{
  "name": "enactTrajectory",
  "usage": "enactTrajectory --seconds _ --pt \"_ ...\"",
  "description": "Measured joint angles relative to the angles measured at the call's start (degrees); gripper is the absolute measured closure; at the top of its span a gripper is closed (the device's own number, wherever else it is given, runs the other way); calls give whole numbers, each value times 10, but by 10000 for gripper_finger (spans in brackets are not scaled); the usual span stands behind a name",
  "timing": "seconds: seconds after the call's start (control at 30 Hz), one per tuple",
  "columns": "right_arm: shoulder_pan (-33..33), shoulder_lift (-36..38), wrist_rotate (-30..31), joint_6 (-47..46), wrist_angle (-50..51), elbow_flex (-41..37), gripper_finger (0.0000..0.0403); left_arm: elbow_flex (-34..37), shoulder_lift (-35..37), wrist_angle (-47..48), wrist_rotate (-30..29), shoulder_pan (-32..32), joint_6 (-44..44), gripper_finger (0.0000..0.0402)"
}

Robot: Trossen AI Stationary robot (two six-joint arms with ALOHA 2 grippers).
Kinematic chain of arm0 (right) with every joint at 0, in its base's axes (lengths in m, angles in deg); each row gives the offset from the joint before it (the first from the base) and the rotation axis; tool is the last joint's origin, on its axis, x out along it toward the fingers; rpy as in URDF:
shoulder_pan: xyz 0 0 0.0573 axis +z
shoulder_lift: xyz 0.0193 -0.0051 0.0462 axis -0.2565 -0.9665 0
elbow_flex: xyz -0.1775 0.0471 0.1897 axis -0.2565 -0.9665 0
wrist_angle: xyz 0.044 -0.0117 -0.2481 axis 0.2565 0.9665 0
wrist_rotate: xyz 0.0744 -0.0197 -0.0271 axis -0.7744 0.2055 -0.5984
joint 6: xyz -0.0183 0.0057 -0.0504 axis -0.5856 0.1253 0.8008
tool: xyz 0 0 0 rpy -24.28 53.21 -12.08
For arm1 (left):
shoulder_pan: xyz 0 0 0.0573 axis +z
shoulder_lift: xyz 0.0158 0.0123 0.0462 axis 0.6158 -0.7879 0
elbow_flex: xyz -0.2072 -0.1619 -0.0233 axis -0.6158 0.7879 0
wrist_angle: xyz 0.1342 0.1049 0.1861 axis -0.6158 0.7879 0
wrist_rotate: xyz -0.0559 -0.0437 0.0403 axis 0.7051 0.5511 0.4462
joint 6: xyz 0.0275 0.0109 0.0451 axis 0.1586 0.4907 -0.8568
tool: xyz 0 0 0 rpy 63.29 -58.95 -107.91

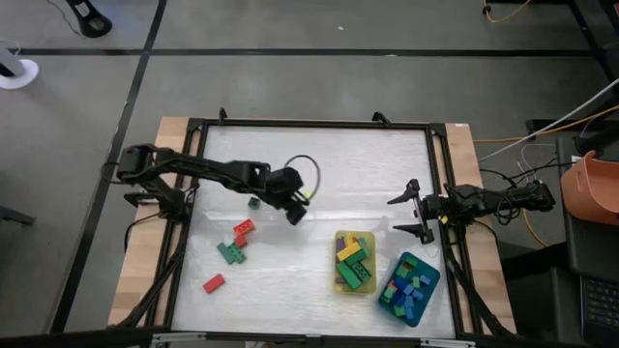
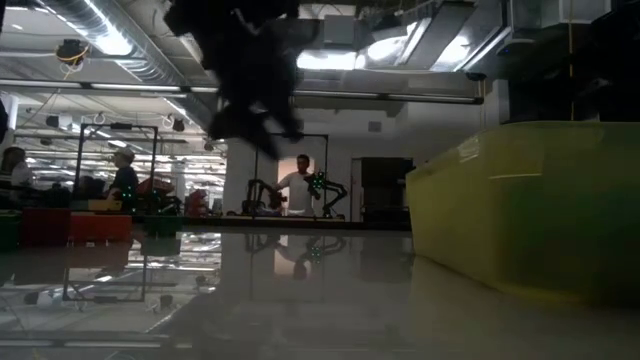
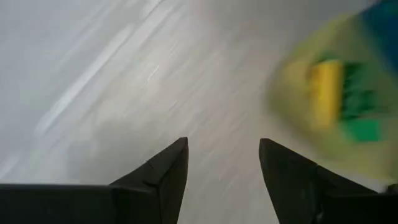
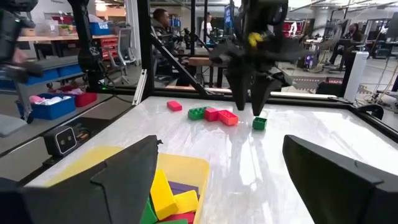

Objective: Sort blocks by size
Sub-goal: Put the small green game piece into the blue bin

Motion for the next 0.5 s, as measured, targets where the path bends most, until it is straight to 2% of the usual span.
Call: enactTrajectory --seconds 0.27,0.37,0.5 --pt "0 0 0 0 3 0 59 1 8 260 -40 8 80 219" --pt "0 0 0 0 3 0 59 1 6 315 -62 8 102 219" --pt "0 0 0 0 3 0 59 1 6 337 -103 8 112 219"
